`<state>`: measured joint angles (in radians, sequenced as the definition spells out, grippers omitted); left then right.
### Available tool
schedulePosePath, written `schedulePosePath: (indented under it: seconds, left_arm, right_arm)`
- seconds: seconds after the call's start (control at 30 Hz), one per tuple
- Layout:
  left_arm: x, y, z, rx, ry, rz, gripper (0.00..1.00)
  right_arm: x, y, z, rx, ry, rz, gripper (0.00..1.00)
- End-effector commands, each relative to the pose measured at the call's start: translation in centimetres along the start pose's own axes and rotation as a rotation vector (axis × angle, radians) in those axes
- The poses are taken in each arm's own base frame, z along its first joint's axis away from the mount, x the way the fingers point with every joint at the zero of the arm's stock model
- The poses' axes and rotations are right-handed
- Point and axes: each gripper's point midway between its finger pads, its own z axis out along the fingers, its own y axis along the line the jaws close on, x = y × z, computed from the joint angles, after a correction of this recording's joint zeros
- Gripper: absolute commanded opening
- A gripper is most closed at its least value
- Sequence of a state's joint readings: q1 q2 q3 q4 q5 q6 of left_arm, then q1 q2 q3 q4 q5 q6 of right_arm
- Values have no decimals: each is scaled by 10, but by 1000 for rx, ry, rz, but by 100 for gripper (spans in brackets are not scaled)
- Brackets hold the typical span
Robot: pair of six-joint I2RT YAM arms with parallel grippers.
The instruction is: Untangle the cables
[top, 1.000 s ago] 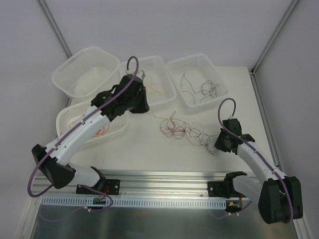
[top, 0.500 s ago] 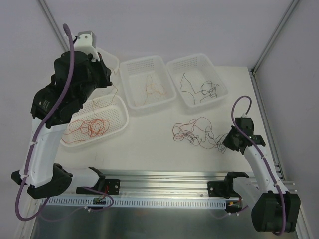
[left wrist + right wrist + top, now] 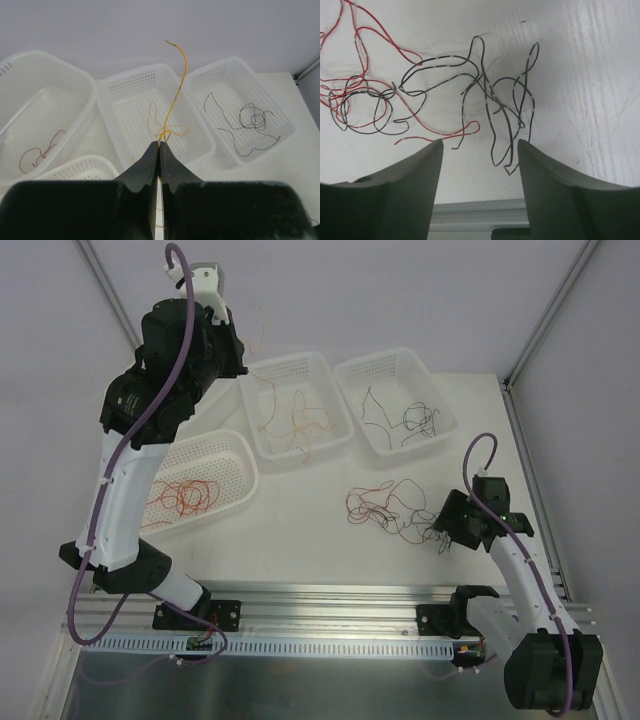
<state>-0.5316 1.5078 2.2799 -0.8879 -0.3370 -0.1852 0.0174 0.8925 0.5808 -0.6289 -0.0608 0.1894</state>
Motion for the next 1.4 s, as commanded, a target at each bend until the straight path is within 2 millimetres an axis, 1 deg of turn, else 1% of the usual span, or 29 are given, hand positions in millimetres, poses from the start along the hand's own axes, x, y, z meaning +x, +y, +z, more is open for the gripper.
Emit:
schedulePosePath:
  seconds: [0.0,0.07,0.1,0.17,0.23,0.27,0.3,0.37,0.4,0.47,0.5,0.57,0.6,0.63,0.67,0.77,0.8,0.83,0.87,0.9,0.93,1.0,1.03,1.07,1.13,1.17,1.23,1.27,1.37]
  left_arm:
    - [-32,-5,16,31,-113,-2,0]
    - [-41,-8,26,49,-145,-11,0]
    - [-40,-10,36,54,-145,-10,0]
    - [-46,-13,46,74,-166,-18,0]
    - [-42,-13,63,67,-158,-12,0]
    - [-42,-8,69,57,-160,-15,0]
    - [-38,-6,82,48,-154,-13,0]
    - [-33,0,98,37,-141,-20,0]
    - [-27,9,116,18,-127,-39,0]
    - [-19,18,134,6,-108,-56,0]
    - [-6,24,152,-7,-76,-67,0]
    - [7,29,172,-10,-50,-76,0]
    - [25,28,191,-5,-7,-77,0]
    - [35,30,201,-8,11,-79,0]
    - [58,30,220,-12,60,-77,0]
    - [97,28,246,6,139,-74,0]
    - [127,29,259,4,201,-71,7]
    - [140,27,263,15,232,-73,14]
    - [161,28,266,16,280,-74,24]
    - [169,27,265,22,300,-86,34]
    - [174,26,262,30,316,-95,56]
    - [177,25,247,33,331,-112,75]
    - [175,20,240,59,334,-122,88]
    - [170,18,226,73,332,-130,91]
    - [166,13,210,93,332,-144,96]
    - [163,10,194,108,327,-142,99]
    - [165,-4,178,149,337,-128,99]
    - [169,-8,162,166,345,-124,99]
    - [186,-31,134,222,384,-110,99]
  right_arm:
    - [-10,13,-19,-64,-37,-33,67]
    - [-9,16,-22,-82,-43,-43,76]
    - [-9,18,-24,-96,-57,-37,79]
    - [-7,20,-24,-112,-59,-40,84]
    - [-5,22,-25,-130,-62,-38,87]
    - [-4,23,-25,-134,-61,-37,89]
    - [-4,25,-26,-144,-62,-43,93]
    - [-4,26,-27,-151,-63,-45,94]
    - [-4,26,-27,-150,-65,-46,94]
    - [-4,26,-28,-152,-66,-51,94]
    - [-4,26,-28,-153,-66,-54,94]
    - [-3,26,-29,-155,-67,-56,95]
    - [-2,26,-29,-155,-68,-57,94]
    - [-2,25,-29,-153,-68,-57,95]
    - [-2,25,-30,-155,-70,-57,95]
    - [0,24,-28,-150,-62,-60,95]
    - [1,24,-27,-150,-56,-62,95]
    - [0,24,-27,-150,-57,-65,95]
    - [0,24,-27,-151,-55,-66,94]
    - [-1,25,-27,-154,-51,-72,94]
    - [-2,27,-29,-159,-54,-77,94]
    - [-3,30,-30,-171,-53,-94,93]
    - [-4,32,-30,-176,-53,-101,93]
    - [-5,34,-31,-181,-55,-107,91]
    - [-5,38,-30,-190,-49,-115,91]
    - [-6,40,-29,-195,-49,-119,90]
    - [-6,46,-28,-205,-43,-131,90]
    - [-7,47,-28,-203,-40,-138,89]
    - [-8,49,-25,-184,-41,-153,89]
